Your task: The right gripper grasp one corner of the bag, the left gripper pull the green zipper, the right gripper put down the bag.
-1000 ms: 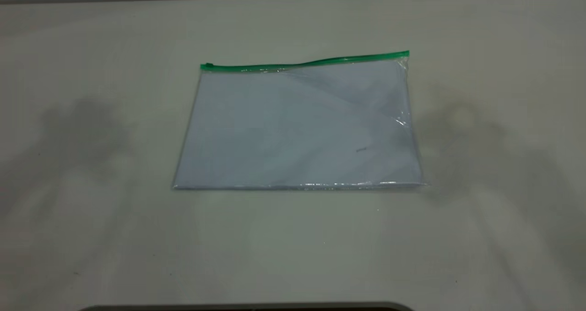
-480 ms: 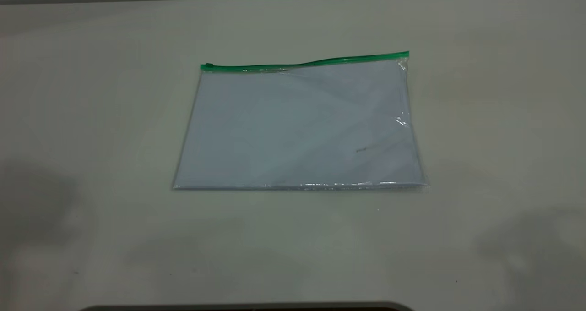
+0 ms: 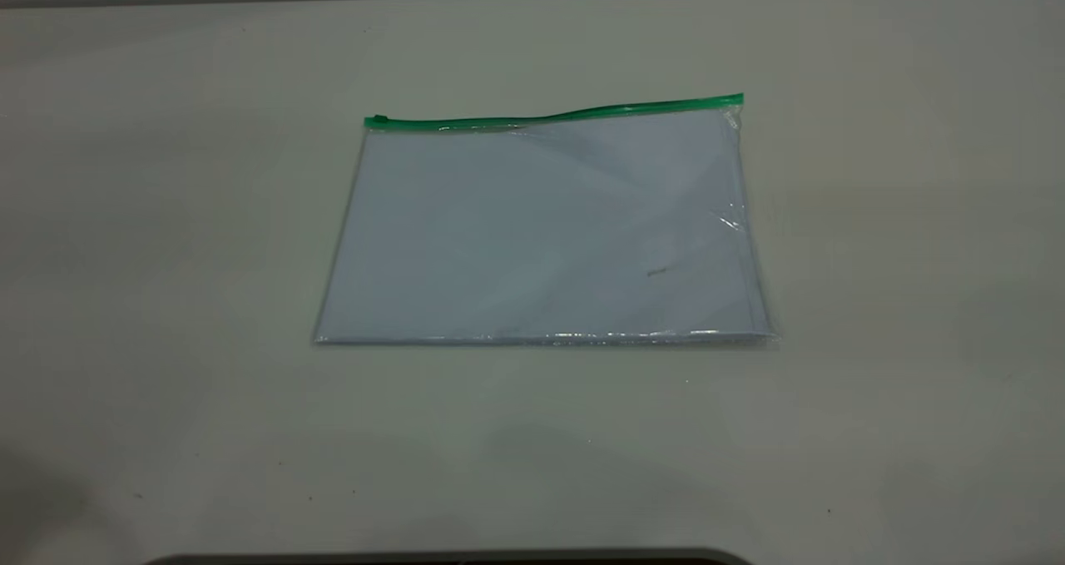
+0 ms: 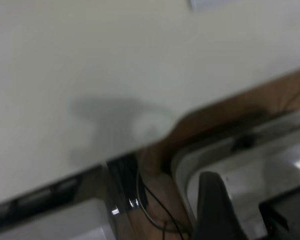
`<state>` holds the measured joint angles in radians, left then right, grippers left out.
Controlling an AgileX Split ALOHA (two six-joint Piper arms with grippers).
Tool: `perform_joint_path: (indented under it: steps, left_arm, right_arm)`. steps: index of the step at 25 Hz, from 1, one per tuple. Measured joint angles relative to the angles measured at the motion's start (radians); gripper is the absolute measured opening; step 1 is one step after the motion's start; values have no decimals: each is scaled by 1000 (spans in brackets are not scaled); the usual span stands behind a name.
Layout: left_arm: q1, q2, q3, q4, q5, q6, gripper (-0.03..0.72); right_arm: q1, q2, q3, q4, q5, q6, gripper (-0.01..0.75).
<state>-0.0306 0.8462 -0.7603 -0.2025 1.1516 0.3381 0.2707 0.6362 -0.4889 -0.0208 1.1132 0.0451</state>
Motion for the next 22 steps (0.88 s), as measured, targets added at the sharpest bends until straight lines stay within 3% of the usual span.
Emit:
perform_joint_path:
  steps: [7,22]
  left_arm:
    - [0,-176,236,0,-88,-32,519]
    - [0,-509,269,2,-30,-75,519]
  right_arm:
    - [0,-10,6,-2,-16,3,419]
    - [0,-11,7,-2,-16,3,418]
